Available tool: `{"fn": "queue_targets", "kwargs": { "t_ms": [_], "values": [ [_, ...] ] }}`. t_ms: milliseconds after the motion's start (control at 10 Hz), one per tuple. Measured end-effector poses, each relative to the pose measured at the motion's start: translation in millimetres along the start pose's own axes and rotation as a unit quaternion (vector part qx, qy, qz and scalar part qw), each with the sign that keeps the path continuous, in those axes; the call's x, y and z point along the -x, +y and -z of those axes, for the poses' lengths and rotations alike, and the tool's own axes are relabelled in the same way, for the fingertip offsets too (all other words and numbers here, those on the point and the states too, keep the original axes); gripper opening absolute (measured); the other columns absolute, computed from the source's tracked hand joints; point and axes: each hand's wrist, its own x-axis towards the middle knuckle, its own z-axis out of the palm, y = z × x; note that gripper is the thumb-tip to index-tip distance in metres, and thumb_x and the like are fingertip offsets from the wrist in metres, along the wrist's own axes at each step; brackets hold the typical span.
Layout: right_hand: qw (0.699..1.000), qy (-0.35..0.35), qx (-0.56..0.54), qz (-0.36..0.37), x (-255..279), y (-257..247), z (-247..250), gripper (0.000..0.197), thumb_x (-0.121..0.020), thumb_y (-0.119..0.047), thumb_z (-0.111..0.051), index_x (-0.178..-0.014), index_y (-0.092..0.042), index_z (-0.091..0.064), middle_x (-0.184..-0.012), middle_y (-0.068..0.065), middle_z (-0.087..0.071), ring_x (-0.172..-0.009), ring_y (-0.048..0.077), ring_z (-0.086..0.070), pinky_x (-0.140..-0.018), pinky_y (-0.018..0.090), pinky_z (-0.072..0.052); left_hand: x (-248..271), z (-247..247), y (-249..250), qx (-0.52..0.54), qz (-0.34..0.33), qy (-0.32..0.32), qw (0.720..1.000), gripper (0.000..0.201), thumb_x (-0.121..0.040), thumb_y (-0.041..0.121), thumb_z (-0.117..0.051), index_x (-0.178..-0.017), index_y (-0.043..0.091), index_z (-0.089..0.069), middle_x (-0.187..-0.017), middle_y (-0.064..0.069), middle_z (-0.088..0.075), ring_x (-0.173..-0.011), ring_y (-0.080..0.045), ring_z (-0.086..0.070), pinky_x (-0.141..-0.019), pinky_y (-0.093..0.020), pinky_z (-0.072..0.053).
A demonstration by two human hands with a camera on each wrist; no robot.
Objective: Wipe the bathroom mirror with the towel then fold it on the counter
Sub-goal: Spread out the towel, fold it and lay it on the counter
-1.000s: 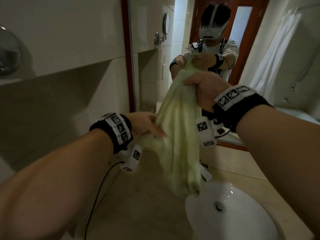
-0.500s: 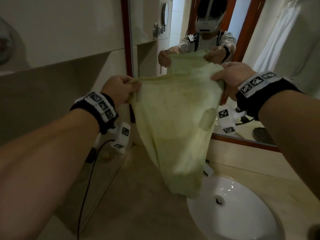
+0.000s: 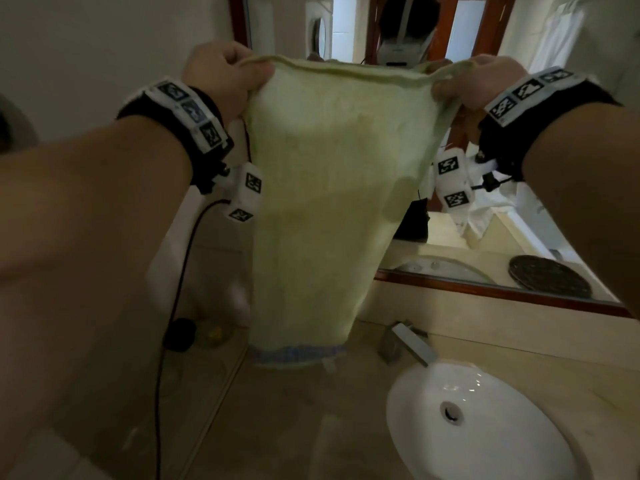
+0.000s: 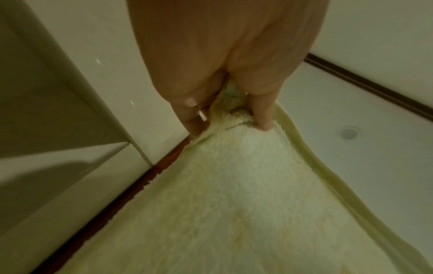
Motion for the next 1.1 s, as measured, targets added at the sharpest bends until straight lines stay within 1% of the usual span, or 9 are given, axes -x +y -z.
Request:
{"fn": "queue_targets", "kwargs": {
  "t_ms": [200, 400, 500, 600, 700, 800, 900, 1000, 1100],
  "values": [
    [0.997, -0.004, -0.075, 0.010, 20.9, 0.7, 9.3, 0.033, -0.072, -0.007, -0.083, -0.100, -0.022, -0.072, -0.104, 0.003, -0.076, -0.094, 0.025, -0.074, -0.078, 0.042, -0.063, 20.8, 14.0, -0.4, 0.038, 0.004, 0.011, 0.999, 0.011, -0.079, 0.039, -0.080, -0.081, 0.029, -0.076, -0.078, 0.002, -0.074, -0.073, -0.019, -0.070, -0.069, -0.045, -0.062],
    [0.983, -0.183, -0.009, -0.026, 61.8, 28.0, 36.9, 0.042, -0.087, -0.004, -0.071, -0.127, -0.015, -0.065, -0.122, 0.012, -0.069, -0.113, 0.030, -0.066, -0.103, 0.051, -0.049, 86.9, 30.4, -6.3, -0.022, 0.048, -0.064, 0.997, 0.012, -0.087, 0.033, -0.079, -0.085, 0.024, -0.072, -0.069, 0.010, -0.068, -0.051, 0.004, -0.061, -0.049, -0.014, -0.049],
    [0.960, -0.268, -0.015, -0.077, 101.4, 51.3, 57.3, 0.020, -0.096, -0.003, -0.060, -0.105, -0.018, -0.070, -0.108, 0.009, -0.075, -0.100, 0.024, -0.072, -0.084, 0.037, -0.059, 132.0, 39.6, -18.7, -0.063, 0.103, -0.155, 0.980, 0.035, -0.081, 0.043, -0.082, -0.087, 0.010, -0.072, -0.064, 0.004, -0.064, -0.053, -0.009, -0.059, -0.053, -0.021, -0.048],
    [0.937, -0.321, -0.016, -0.137, 139.0, 79.4, 77.3, 0.026, -0.099, -0.002, -0.053, -0.119, -0.013, -0.066, -0.116, 0.006, -0.075, -0.103, 0.022, -0.073, -0.074, 0.034, -0.063, 177.6, 48.0, -36.1, -0.036, 0.185, -0.234, 0.954, 0.054, -0.067, 0.047, -0.091, -0.089, 0.002, -0.072, -0.079, -0.015, -0.068, -0.074, -0.028, -0.063, -0.071, -0.033, -0.053],
    [0.912, -0.370, 0.029, -0.176, 169.4, 98.3, 94.2, 0.037, -0.099, -0.005, -0.053, -0.135, -0.012, -0.059, -0.129, 0.008, -0.069, -0.118, 0.027, -0.066, -0.095, 0.046, -0.057, 227.9, 53.4, -43.1, -0.017, 0.268, -0.338, 0.902, 0.080, -0.065, 0.047, -0.094, -0.111, -0.012, -0.065, -0.097, -0.019, -0.061, -0.076, -0.030, -0.056, -0.066, -0.032, -0.048],
    [0.895, -0.385, 0.076, -0.212, 194.8, 117.5, 106.3, 0.040, -0.098, -0.004, -0.054, -0.138, -0.007, -0.057, -0.134, 0.014, -0.064, -0.126, 0.034, -0.060, -0.109, 0.054, -0.044, 271.8, 57.7, -45.8, -0.009, 0.333, -0.408, 0.850, 0.069, -0.062, 0.033, -0.096, -0.110, -0.008, -0.068, -0.093, -0.016, -0.063, -0.068, -0.022, -0.058, -0.056, -0.024, -0.049],
    [0.882, -0.389, 0.107, -0.243, 222.0, 146.8, 109.6, 0.039, -0.099, -0.004, -0.054, -0.139, -0.002, -0.054, -0.126, 0.018, -0.068, -0.119, 0.035, -0.063, -0.107, 0.055, -0.045, 313.2, 54.2, -59.5, -0.035, 0.397, -0.417, 0.817, 0.084, -0.051, 0.028, -0.101, -0.117, -0.010, -0.065, -0.091, -0.014, -0.065, -0.064, -0.021, -0.062, -0.059, -0.026, -0.055],
    [0.879, -0.357, 0.133, -0.286, 241.2, 189.3, 101.7, 0.064, -0.097, -0.004, -0.061, -0.154, -0.006, -0.032, -0.135, 0.018, -0.060, -0.116, 0.037, -0.063, -0.106, 0.057, -0.046, 345.5, 39.4, -84.5, -0.105, 0.422, -0.405, 0.804, 0.071, -0.050, 0.031, -0.100, -0.111, 0.004, -0.074, -0.089, -0.012, -0.069, -0.068, -0.020, -0.064, -0.060, -0.028, -0.055],
    [0.875, -0.325, 0.152, -0.326, 249.2, 235.8, 88.3, 0.063, -0.097, -0.006, -0.062, -0.154, -0.010, -0.034, -0.136, 0.017, -0.057, -0.115, 0.037, -0.060, -0.104, 0.057, -0.047, 366.7, 17.8, -110.8, -0.123, 0.436, -0.374, 0.809, 0.017, -0.082, 0.015, -0.083, -0.098, 0.013, -0.076, -0.088, -0.007, -0.070, -0.076, -0.021, -0.065, -0.065, -0.031, -0.054]
  ]
}}
